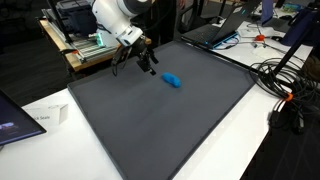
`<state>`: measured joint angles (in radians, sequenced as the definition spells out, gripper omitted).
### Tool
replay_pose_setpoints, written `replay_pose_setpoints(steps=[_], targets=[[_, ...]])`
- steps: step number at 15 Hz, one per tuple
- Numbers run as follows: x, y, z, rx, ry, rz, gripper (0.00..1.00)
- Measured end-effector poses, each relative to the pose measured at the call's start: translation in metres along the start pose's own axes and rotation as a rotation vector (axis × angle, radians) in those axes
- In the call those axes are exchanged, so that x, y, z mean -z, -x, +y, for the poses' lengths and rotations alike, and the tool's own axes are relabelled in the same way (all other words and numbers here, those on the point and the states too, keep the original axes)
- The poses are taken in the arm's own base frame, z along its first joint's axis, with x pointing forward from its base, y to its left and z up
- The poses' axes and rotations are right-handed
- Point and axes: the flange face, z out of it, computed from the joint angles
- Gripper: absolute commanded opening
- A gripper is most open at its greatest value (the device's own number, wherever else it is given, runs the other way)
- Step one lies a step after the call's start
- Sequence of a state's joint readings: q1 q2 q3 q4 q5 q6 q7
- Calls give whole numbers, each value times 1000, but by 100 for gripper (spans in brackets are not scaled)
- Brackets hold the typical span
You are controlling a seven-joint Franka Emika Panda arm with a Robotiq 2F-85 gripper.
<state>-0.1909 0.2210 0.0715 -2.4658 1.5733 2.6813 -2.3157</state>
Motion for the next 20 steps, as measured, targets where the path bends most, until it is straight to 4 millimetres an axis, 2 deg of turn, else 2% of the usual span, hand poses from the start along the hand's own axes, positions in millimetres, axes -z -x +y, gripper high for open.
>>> replay_pose_setpoints(steps=[9,16,20], targets=[[12,-25,-61,-100,179,-88,100],[24,-48,-97,-134,280,-174,100],[21,-60,-119,-151,296,-205,100]])
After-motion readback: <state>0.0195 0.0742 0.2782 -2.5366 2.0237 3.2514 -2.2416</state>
